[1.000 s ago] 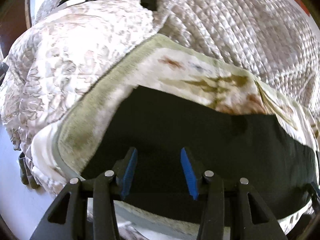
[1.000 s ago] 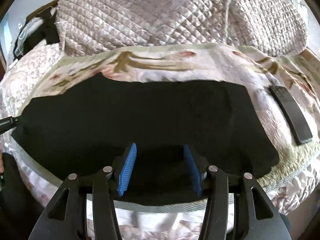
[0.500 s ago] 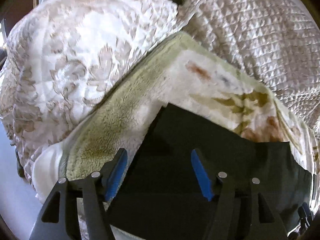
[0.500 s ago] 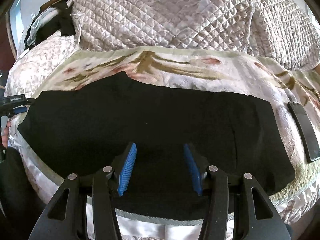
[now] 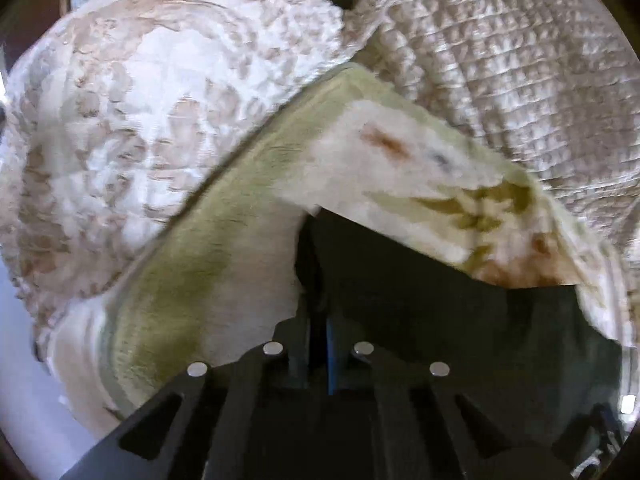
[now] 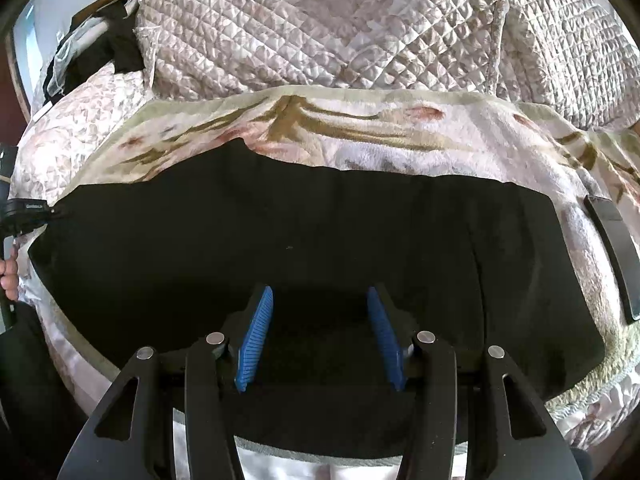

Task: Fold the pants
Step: 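Grasp the black pants' end with the left gripper while the right gripper grasps beside it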

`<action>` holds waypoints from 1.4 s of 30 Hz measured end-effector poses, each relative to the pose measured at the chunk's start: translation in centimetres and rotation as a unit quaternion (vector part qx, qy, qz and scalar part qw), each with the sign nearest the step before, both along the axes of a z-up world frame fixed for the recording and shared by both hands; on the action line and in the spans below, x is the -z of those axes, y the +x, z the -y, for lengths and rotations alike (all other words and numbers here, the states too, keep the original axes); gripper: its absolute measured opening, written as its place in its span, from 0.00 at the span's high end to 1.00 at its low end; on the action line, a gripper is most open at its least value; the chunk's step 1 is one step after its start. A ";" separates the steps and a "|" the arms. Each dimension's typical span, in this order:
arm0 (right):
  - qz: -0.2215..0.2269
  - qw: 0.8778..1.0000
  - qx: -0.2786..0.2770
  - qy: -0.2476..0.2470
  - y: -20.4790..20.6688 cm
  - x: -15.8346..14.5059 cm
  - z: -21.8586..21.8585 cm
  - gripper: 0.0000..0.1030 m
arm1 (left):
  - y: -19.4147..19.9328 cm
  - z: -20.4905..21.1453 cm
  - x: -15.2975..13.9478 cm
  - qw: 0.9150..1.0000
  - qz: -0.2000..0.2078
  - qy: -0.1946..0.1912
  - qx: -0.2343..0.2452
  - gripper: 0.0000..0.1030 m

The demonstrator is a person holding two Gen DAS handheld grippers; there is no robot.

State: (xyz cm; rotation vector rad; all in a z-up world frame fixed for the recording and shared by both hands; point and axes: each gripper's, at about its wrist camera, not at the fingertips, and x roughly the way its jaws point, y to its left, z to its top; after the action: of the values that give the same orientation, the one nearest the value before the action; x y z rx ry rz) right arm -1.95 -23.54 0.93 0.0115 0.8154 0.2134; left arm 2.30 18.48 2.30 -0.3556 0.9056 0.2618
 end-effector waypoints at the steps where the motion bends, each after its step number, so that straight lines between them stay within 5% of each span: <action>1: 0.001 1.000 0.002 0.004 -0.1 -0.1 0.2 0.51 | -0.1 0.2 -0.3 1.000 0.004 -0.008 0.006 0.93; 5: 0.006 1.000 0.008 0.016 -0.4 -0.3 1.0 0.51 | -0.8 1.5 -1.9 0.996 0.035 -0.070 0.033 0.93; 16: 0.016 0.998 0.026 0.046 -1.4 -0.6 3.9 0.51 | 0.7 13.1 -5.1 0.975 0.061 -0.144 0.160 0.93; 21: 0.019 0.998 0.037 0.053 -1.9 -1.0 5.4 0.51 | 2.6 19.3 -3.7 0.960 0.041 -0.178 0.214 0.93; 26: 0.019 0.997 0.040 0.058 -2.0 -1.2 6.0 0.51 | 3.8 24.3 -0.2 0.933 -0.004 -0.223 0.281 0.93; 28: 0.015 0.997 0.037 0.063 -2.0 -1.2 5.9 0.51 | 3.7 25.1 0.6 0.932 -0.018 -0.219 0.287 0.93; 31: 0.018 0.997 0.024 0.069 -2.0 -1.4 5.5 0.51 | 2.7 24.8 -0.8 0.921 0.014 -0.241 0.305 0.92; 34: 0.015 0.996 0.000 0.087 -1.7 -1.5 4.6 0.51 | 1.7 23.3 -3.0 0.923 0.057 -0.225 0.306 0.88; 42: -0.035 0.984 -0.047 0.166 0.8 -0.2 2.3 0.52 | 0.3 15.7 -2.7 0.964 0.065 -0.152 0.208 0.88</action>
State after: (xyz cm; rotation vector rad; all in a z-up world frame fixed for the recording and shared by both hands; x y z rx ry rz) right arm -1.19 -25.87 1.11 0.2961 0.8429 0.4381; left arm 2.60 2.81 4.97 -0.4492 0.8687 -0.2886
